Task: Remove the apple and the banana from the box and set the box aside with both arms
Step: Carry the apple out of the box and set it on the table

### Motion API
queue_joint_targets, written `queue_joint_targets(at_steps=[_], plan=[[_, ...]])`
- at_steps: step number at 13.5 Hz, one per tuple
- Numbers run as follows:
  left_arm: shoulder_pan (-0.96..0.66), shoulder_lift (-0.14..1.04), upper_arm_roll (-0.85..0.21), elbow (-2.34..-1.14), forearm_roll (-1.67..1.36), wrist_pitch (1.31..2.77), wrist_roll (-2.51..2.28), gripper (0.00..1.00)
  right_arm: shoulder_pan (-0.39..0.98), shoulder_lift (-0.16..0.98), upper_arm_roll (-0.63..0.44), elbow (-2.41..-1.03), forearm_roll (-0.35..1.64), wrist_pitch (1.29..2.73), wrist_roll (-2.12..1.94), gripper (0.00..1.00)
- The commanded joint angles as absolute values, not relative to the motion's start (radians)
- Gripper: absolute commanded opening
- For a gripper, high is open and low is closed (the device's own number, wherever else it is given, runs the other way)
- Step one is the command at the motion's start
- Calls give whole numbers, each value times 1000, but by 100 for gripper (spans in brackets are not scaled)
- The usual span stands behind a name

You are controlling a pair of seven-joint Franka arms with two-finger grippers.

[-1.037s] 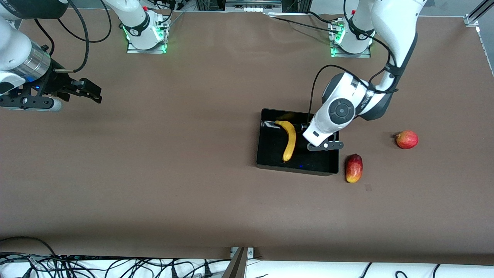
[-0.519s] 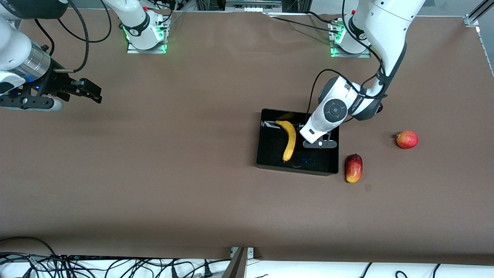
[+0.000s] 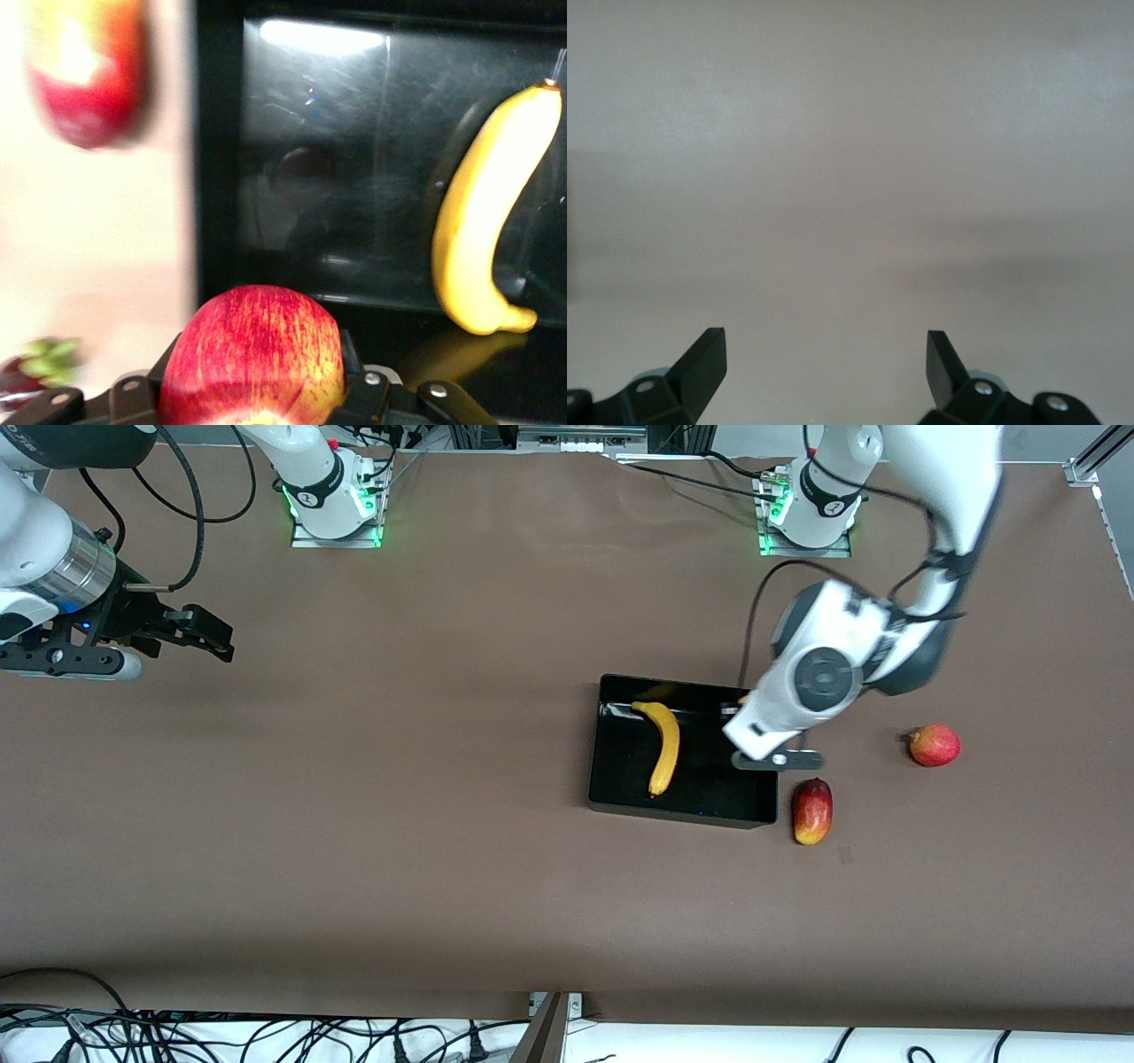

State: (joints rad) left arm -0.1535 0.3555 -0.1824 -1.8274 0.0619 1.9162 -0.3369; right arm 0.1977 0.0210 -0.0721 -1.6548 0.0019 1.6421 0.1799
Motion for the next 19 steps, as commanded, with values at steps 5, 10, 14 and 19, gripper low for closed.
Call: queue_joint_targets(at_steps=[5, 10, 14, 19], plan=[[-89, 310, -6, -2029, 75, 1976, 118, 16, 196, 29, -69, -1634, -14, 1628, 179, 100], [-86, 330, -5, -2241, 77, 2305, 118, 20, 195, 29, -69, -1634, -14, 1626, 178, 100], [-87, 328, -6, -2237, 75, 2313, 114, 100, 196, 29, -69, -1634, -14, 1626, 178, 100], [-90, 233, -73, -2033, 60, 2119, 103, 100, 195, 29, -69, -1634, -14, 1626, 179, 100]])
